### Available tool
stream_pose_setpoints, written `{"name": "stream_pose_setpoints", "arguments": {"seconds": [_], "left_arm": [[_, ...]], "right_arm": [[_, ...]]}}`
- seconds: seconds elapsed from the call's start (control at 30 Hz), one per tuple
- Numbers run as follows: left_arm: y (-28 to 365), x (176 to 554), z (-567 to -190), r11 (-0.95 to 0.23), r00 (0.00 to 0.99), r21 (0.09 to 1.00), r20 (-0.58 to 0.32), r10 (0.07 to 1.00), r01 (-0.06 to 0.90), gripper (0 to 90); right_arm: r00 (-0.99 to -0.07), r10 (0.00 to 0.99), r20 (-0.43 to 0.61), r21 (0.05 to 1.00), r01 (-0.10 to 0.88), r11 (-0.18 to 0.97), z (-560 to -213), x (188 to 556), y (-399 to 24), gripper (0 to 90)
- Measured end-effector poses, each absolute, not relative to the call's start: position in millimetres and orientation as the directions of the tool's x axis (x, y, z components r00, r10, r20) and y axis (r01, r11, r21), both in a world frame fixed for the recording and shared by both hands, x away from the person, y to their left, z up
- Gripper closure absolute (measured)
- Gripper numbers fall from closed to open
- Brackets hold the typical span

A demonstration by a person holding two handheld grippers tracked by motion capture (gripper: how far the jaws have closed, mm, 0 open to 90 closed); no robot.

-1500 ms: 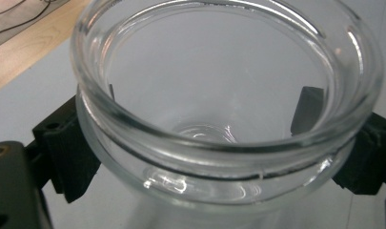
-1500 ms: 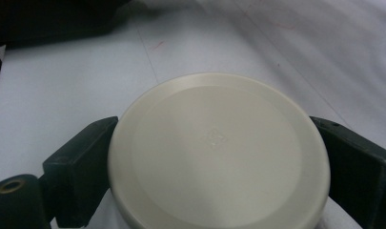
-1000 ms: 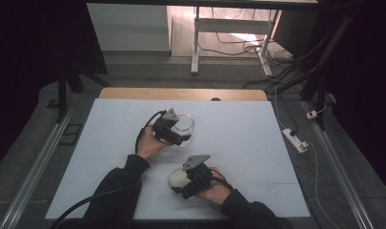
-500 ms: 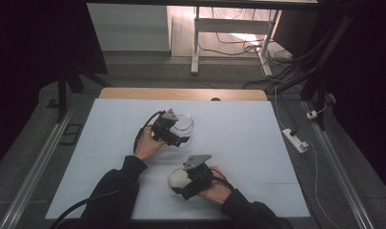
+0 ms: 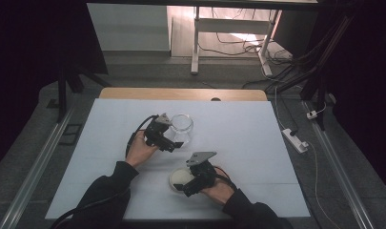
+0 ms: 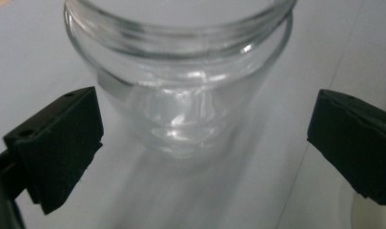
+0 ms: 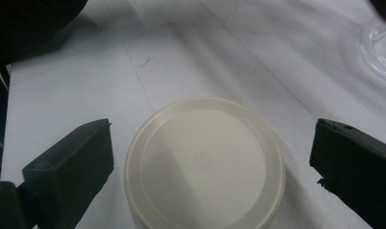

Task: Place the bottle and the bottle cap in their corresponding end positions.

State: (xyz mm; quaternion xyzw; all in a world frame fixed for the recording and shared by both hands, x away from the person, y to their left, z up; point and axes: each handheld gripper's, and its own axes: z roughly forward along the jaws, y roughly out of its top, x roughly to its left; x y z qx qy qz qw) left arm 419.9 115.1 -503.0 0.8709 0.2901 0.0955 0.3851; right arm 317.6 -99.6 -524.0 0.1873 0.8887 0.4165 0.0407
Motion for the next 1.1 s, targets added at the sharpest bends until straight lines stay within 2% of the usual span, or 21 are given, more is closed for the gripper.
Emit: {"name": "stream_pose_setpoints", "arguments": {"seconds": [1.1], "left_arm": [[157.6,356.0,-504.8,-0.516,0.790,0.708,-0.097,0.605,0.482,0.0]], "right_arm": [[-0.866,0.497,0.054,0.753,0.363,0.549,-511.3,327.9,-137.9,0.0]]}}
